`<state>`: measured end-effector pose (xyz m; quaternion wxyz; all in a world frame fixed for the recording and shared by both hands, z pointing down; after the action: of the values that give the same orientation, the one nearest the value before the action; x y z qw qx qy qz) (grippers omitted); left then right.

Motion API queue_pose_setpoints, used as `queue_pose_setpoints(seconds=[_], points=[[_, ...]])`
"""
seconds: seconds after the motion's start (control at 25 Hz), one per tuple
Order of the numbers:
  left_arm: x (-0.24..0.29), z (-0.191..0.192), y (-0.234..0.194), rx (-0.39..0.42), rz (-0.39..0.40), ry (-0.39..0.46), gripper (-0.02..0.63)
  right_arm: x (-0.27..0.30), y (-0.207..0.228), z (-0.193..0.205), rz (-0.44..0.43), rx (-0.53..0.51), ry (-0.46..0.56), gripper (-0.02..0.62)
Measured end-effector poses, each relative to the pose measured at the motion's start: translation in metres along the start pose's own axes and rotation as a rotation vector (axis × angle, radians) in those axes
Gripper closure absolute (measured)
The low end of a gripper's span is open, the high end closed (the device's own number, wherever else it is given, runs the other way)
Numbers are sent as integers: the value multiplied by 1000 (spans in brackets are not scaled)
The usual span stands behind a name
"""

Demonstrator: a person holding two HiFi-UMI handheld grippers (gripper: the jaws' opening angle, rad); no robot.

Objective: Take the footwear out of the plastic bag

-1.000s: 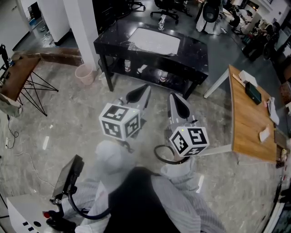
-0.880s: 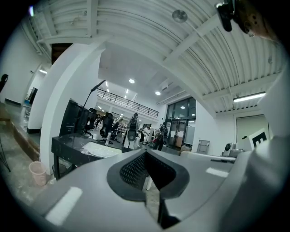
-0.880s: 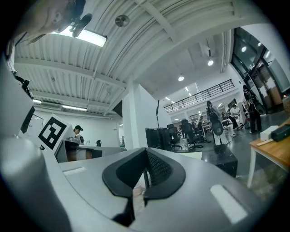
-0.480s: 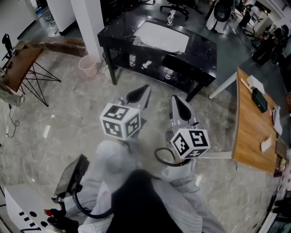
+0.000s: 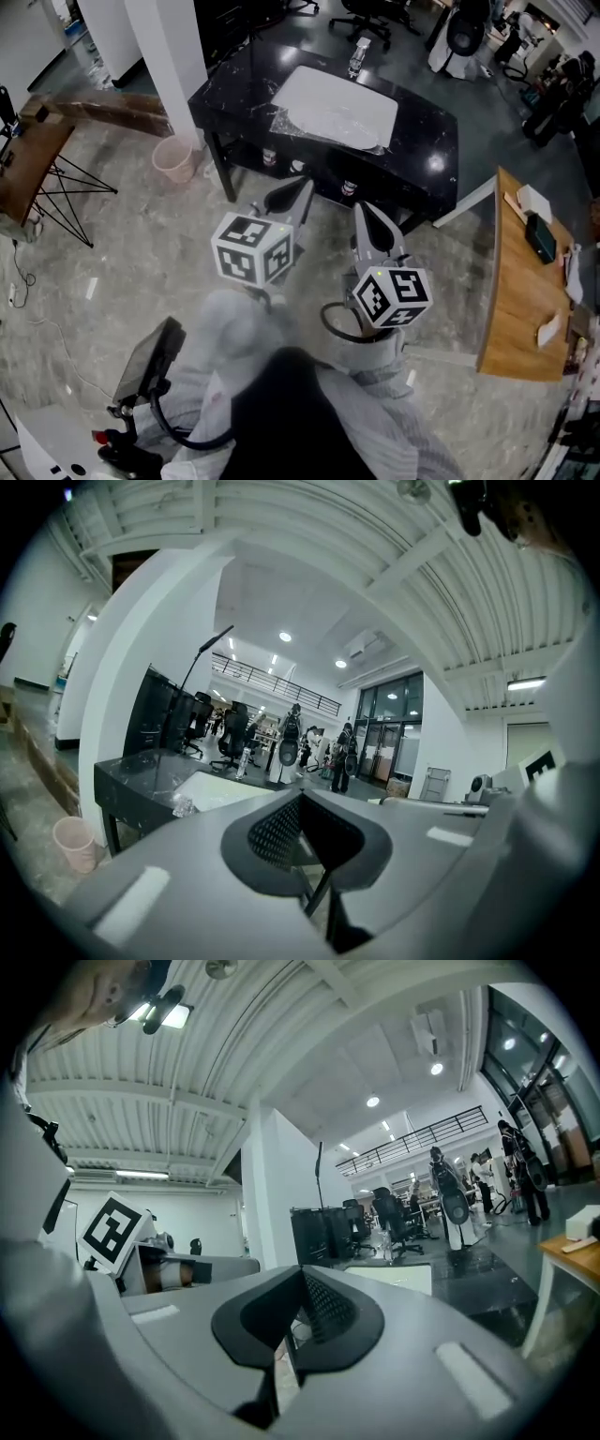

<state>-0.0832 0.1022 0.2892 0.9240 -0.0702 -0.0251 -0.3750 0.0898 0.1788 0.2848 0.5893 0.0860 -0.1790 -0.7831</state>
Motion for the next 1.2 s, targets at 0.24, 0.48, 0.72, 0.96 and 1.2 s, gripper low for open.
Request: queue_pose_setpoints(seconds=[0.24, 0.48, 0.72, 0.96, 1.2], points=[[66, 4, -65, -27, 26, -43, 606, 80, 30, -7, 63, 0, -34, 581], [115, 25, -112, -66, 30, -120, 606, 144, 67, 2, 99, 55, -88, 581], [181, 33, -155, -24, 15, -189, 606, 208, 116, -5, 83, 90, -81, 581], [255, 34, -207, -49, 66, -305, 606, 266, 186, -18, 69, 85, -251, 581], [297, 47, -255, -208, 167, -354, 606, 282, 258, -21, 91, 209, -357, 580]])
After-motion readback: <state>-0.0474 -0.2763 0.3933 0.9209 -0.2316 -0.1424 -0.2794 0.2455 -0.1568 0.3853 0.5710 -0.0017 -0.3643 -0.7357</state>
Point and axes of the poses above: the fingertips, and each gripper's own axes: x forward along the fingers, y to its right, z out of its underside, the point moved 9 cm from there along -x, backward along the fingers, and after that the axes turned 12 degrees about x, right-handed, at the moved point
